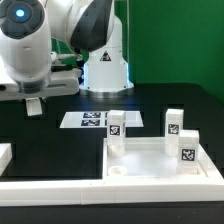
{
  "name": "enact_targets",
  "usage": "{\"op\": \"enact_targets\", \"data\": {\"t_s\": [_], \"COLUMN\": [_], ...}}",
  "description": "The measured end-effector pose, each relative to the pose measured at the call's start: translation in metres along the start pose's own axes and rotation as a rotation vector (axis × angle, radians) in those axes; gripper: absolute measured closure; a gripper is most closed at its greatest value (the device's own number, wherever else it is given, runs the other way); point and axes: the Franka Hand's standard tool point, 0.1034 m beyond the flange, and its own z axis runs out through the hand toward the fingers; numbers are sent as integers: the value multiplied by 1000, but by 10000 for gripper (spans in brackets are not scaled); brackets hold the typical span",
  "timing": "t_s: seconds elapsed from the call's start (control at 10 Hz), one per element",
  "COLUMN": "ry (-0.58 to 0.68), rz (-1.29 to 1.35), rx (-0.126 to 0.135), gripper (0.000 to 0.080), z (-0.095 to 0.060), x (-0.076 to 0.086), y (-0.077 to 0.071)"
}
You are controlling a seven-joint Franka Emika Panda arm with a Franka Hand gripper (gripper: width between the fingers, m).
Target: Assemble square table
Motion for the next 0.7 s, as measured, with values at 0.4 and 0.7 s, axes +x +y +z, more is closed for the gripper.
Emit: {"op": "enact_targets", "data": {"t_s": [0.4,0.7], "ry": [240,414], "rz": [21,65], "rx": [-15,46], "gripper": [512,511], "z": [-51,-107], "x": [17,3], "y": [-6,-1]}}
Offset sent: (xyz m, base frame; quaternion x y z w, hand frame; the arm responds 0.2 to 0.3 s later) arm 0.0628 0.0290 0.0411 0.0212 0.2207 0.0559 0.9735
